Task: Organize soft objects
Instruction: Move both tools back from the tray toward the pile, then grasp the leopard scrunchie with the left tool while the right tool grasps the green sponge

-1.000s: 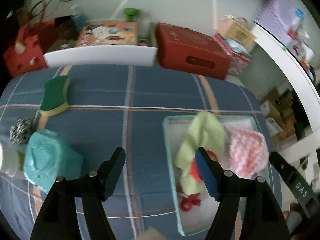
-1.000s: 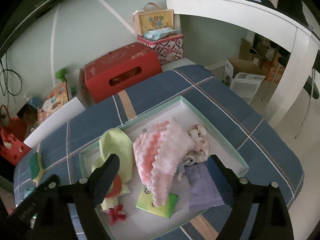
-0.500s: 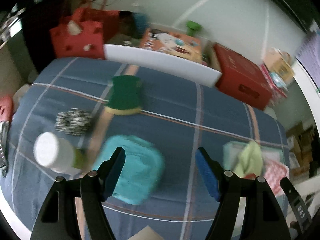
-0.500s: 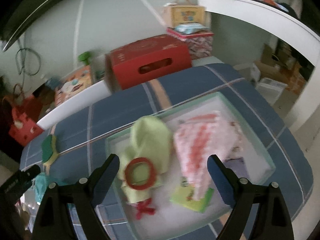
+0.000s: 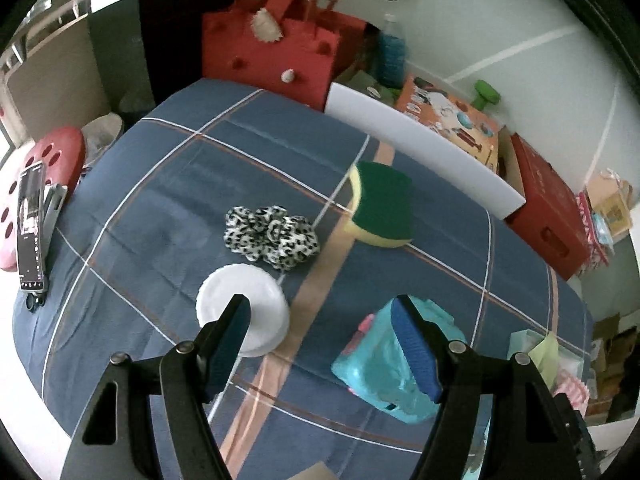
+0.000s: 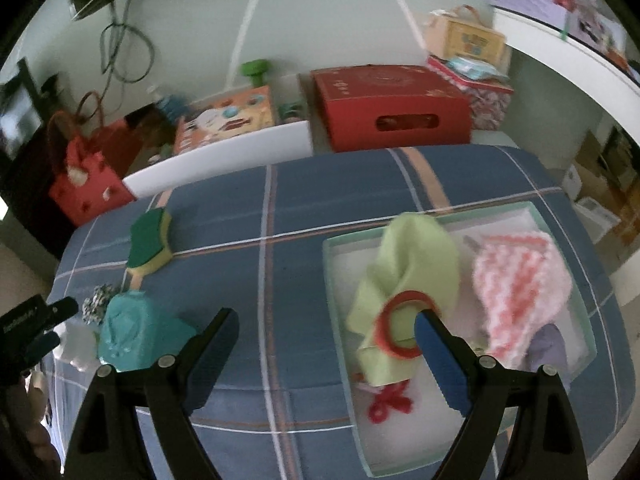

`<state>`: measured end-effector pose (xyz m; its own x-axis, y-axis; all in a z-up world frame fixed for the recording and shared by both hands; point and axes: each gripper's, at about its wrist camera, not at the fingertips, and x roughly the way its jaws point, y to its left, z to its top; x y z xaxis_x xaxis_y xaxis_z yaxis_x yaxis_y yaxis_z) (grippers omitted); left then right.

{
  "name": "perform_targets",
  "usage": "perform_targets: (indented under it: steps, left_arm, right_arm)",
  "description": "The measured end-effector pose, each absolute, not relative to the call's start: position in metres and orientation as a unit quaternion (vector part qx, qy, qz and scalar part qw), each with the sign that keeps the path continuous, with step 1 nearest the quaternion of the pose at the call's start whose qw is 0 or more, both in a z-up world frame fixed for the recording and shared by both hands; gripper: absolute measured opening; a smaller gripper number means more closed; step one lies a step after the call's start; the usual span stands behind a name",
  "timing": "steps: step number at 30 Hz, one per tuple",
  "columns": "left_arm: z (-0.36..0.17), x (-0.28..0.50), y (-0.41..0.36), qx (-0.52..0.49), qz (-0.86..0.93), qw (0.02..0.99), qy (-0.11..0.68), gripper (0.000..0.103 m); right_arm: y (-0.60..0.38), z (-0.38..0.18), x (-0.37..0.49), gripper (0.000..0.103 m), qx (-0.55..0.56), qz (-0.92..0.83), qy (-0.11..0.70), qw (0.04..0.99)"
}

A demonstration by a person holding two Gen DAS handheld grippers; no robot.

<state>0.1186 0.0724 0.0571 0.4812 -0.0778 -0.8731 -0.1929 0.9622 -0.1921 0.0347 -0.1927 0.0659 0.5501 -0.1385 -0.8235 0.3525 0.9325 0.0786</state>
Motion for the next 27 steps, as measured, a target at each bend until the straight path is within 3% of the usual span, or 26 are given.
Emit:
perform_targets:
  steps: [14, 27]
  left_arm:
    - [0.069, 0.132, 0.121, -0.173, 0.026, 0.848, 0.500, 0.074]
    - [0.027, 0.210, 0.126, -0.088, -0.042, 0.782, 0.616, 0.074]
  right_arm:
    - [-0.132, 0.063, 0.053, 0.091, 0.085, -0.080, 0.458, 0.881]
    - [-0.098, 0.068, 0.133, 0.091, 0.067, 0.009, 0.476, 0.877]
